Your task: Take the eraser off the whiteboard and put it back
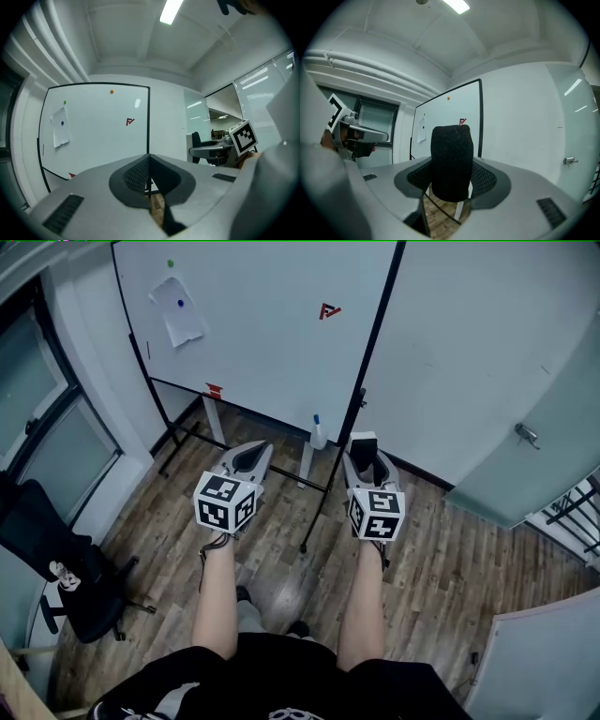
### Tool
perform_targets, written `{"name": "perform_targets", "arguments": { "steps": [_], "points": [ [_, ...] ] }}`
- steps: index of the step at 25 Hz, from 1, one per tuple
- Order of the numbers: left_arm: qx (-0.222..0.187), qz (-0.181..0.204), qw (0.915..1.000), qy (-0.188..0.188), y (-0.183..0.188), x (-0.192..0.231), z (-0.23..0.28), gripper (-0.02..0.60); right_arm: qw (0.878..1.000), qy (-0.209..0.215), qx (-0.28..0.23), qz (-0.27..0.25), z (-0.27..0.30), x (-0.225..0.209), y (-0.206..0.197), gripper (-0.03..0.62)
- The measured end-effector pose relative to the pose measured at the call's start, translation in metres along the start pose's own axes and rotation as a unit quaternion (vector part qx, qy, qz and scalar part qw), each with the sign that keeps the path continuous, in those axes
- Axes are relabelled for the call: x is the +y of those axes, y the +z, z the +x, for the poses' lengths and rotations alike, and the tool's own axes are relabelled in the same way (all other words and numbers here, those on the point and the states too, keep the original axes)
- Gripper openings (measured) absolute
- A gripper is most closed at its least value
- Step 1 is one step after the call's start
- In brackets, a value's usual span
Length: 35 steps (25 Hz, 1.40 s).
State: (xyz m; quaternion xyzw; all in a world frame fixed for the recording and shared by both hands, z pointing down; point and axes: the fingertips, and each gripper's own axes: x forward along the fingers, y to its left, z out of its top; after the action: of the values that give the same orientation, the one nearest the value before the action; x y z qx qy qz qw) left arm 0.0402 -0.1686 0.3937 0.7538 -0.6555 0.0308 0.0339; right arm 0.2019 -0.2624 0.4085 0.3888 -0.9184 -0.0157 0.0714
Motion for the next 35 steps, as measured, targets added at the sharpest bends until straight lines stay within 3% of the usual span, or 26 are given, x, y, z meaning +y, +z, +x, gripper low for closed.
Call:
{"name": "perform_targets", "arguments": {
  "steps": [7, 22, 35],
  "points": [
    [0.005, 0.002, 0.9999, 0.011, -0.012, -0.041, -0.017, 0.018, 1.0, 0.015, 0.001, -0.001, -0.037, -0.009, -0.013, 0.242],
    [-0.001, 0.008, 0.9996, 0.026, -0.017, -0.083, -0.041, 0.018, 0.999, 0.043, 0.013, -0.008, -0.077, -0.007, -0.035, 0.242],
    [0.002, 0.005, 0.9993, 0.036, -0.023, -0.071, -0.053, 0.017, 0.998, 0.053, 0.021, 0.006, -0.071, 0.008, -0.042, 0.242]
  ]
}}
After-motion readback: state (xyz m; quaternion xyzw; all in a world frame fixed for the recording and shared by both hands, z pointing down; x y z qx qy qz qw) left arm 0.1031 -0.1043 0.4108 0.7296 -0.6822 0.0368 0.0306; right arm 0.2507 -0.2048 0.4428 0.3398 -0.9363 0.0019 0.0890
